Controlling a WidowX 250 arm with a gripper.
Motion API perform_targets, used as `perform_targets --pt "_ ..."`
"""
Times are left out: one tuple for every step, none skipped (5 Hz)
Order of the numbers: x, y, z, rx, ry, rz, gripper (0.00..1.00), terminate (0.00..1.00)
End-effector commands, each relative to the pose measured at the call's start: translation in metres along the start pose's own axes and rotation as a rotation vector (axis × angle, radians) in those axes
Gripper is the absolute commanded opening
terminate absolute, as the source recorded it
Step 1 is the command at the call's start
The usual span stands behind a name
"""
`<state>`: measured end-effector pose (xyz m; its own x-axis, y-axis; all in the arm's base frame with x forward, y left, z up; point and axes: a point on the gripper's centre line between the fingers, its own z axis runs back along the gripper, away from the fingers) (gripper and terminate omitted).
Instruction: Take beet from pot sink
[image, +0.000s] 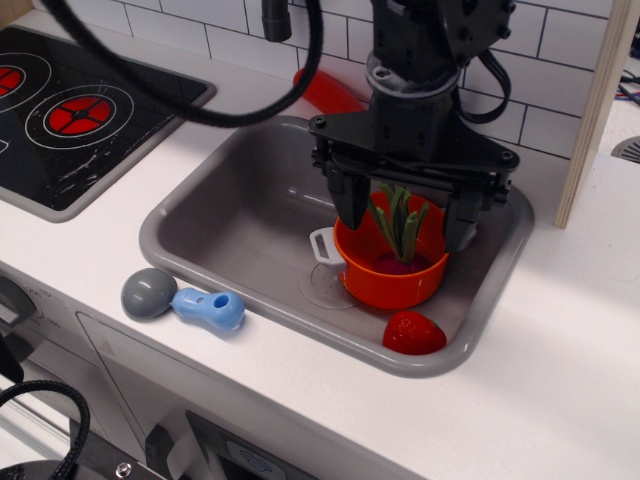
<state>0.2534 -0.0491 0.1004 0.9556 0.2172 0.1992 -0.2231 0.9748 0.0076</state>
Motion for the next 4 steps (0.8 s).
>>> perform_targets --pt "0.000 0.000 0.000 0.000 0.000 0.000 1.00 0.00" --pt "0.024 0.004 -0.012 -0.008 -0.032 0.043 1.00 0.00" --pt "0.043 0.012 -0.019 0.012 -0.071 0.102 1.00 0.00" --pt "0.057 0.016 -0.033 0.018 -0.081 0.148 1.00 0.00"
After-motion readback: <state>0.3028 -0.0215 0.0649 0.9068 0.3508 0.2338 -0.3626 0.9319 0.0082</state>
